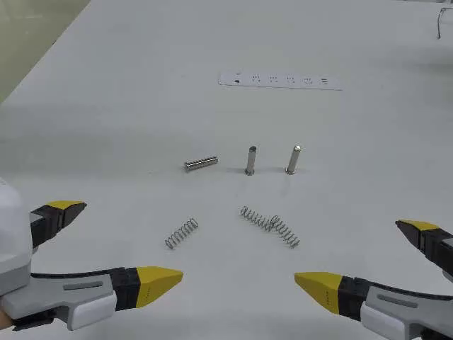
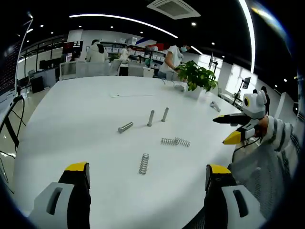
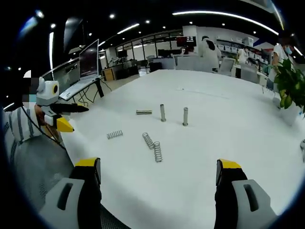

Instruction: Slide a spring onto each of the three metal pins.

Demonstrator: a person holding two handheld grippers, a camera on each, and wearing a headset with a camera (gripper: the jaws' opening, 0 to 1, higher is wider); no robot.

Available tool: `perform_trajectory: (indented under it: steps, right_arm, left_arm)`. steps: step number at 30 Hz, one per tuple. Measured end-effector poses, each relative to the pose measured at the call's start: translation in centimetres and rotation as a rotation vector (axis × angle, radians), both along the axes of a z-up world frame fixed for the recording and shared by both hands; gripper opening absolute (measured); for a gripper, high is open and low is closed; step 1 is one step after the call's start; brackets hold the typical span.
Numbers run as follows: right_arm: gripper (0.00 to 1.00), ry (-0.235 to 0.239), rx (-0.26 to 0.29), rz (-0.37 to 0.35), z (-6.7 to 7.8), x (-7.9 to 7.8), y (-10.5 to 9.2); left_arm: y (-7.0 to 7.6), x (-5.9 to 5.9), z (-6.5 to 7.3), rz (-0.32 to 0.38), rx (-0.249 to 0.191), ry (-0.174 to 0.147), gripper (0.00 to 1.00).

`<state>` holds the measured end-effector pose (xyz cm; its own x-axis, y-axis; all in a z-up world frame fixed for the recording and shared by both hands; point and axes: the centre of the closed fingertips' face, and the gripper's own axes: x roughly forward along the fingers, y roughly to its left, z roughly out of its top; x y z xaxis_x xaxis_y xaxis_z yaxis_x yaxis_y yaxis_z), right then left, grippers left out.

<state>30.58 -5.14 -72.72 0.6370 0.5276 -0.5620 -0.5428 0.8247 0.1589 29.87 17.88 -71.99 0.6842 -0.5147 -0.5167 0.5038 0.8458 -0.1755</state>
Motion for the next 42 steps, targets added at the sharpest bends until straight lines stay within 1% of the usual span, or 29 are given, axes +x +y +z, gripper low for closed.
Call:
perform_trajectory:
  steps: [4,8,11,19,22,34,39,41,42]
  right_arm:
    - [1.0,-0.007,-0.007,0.007,0.1,0.1,0.1]
    - [1.0,-0.014,-0.001,0.01,0.3,0.1,0.3]
    - [1.0,-0.012,0.002,0.011,0.3,0.0,0.4]
    - [1.0,-0.011,0.002,0.016,0.3,0.0,0.5]
    - [1.0,-0.011,-0.006,0.018,0.3,0.1,0.4]
    - [1.0,-0.015,-0.018,0.028,0.4,0.1,0.3]
    - [1.0,-0.021,-0.037,0.027,0.3,0.1,0.0]
    - [1.0,-0.02,-0.036,0.024,0.3,0.2,-0.1]
    - [1.0,-0.019,-0.034,0.023,0.4,0.2,-0.1]
  left_arm:
    - [0.0,-0.1,0.0,0.001,-0.009,0.005,0.98]
    - [-0.1,-0.2,-0.1,-0.008,-0.003,0.006,0.98]
    - [-0.3,-0.3,0.0,-0.008,-0.011,0.007,0.98]
    - [-0.6,-0.5,0.0,-0.011,-0.012,0.01,0.98]
    - [-0.7,-0.6,-0.1,-0.006,-0.02,0.015,0.98]
    - [-1.1,-0.5,-0.1,-0.02,-0.016,0.015,0.98]
    - [-1.1,-0.6,-0.3,-0.029,-0.002,0.021,0.98]
    - [-1.2,-0.7,-0.4,-0.032,0.003,0.023,0.98]
    - [-1.2,-0.7,-0.4,-0.034,-0.002,0.026,0.98]
